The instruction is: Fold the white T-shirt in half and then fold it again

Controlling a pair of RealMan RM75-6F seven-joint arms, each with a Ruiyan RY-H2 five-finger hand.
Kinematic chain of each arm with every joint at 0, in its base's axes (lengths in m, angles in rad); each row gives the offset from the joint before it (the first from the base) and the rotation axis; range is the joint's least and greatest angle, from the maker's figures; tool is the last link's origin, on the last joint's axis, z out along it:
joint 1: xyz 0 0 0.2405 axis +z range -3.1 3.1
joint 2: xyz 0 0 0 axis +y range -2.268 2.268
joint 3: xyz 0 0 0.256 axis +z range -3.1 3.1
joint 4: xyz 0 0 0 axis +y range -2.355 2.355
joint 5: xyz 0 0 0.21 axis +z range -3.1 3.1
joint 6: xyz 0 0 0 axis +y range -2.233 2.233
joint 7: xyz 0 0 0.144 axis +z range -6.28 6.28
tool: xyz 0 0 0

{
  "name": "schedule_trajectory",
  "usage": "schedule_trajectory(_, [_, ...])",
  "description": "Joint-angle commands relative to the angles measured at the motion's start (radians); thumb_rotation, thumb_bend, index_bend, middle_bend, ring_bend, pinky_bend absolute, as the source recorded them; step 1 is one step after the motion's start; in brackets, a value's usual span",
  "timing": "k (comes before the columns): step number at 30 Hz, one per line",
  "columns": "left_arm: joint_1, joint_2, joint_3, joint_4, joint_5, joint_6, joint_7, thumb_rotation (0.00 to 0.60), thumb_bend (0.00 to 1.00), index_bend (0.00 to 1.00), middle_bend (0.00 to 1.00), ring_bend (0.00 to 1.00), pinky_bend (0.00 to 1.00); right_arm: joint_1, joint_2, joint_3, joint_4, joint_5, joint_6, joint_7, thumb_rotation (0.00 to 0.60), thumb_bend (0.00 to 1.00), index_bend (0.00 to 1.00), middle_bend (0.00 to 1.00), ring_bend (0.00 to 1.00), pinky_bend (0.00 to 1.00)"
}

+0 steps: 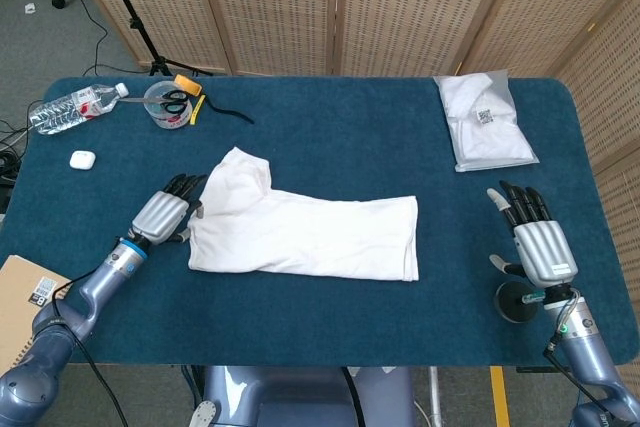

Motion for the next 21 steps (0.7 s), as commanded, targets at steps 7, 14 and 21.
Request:
schedule_trajectory(7, [-0.018, 0.006, -0.008, 0.005, -0.005, -0.004, -0.002, 0.600, 0.60, 0.57, 0.00, 0.00, 0.00, 0.000, 0.002, 0.000, -0.001, -0.001, -0.001, -0.001, 0.600, 0.15, 0.00, 0.00, 0.00, 0.00])
schedule_trajectory(14, [-0.022, 0.001, -0.008, 0.002, -0.005, -0.016, 0.008, 0.600, 0.61, 0.63, 0.00, 0.00, 0.00, -0.001, 0.004, 0.001, -0.003, -0.001, 0.001, 0.000, 0.600, 0.16, 0.00, 0.00, 0.00, 0.00])
schedule_trajectory(21, [-0.012, 0.021, -0.016, 0.005, -0.016, -0.016, 0.004, 0.600, 0.60, 0.71, 0.00, 0.00, 0.00, -0.002, 0.005, 0.001, -0.003, -0.003, 0.004, 0.002, 0.600, 0.16, 0.00, 0.00, 0.00, 0.00])
